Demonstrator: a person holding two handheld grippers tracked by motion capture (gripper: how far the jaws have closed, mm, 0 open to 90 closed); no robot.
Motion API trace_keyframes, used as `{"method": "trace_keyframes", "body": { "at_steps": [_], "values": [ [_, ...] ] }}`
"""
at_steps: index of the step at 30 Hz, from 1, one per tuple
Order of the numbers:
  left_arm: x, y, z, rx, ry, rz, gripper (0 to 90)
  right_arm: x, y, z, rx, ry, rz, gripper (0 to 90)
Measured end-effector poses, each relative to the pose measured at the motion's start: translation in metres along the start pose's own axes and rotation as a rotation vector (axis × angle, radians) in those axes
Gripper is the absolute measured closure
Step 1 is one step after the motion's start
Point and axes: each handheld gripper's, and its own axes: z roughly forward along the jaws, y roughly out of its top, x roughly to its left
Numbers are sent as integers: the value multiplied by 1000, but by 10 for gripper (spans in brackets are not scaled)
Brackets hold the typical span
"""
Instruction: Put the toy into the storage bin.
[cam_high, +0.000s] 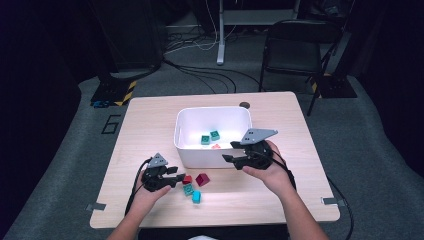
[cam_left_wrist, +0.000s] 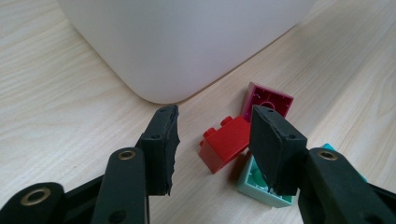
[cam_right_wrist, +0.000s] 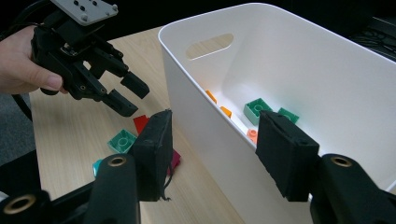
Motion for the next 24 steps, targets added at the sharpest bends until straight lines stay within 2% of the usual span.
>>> {"method": "trace_keyframes", "body": {
  "at_steps": [15, 19, 21, 22, 24],
  "values": [
    [-7, -5, 18, 68, -48, -24, 513, -5, -3, -3, -8, -14, 14, 469],
    [-9, -4, 25, 71, -39, -14, 483, -7, -4, -4, -17, -14, 21, 469],
    [-13, -4, 28, 74, -42, -38, 472, -7, -5, -5, -17, -16, 29, 469],
    [-12, -3, 29, 82, -41, -12, 471, -8, -5, -5, -18, -18, 30, 469],
    [-14, -2, 32, 83, -32, -10, 466, -9, -6, -4, -14, -19, 28, 469]
  ]
}}
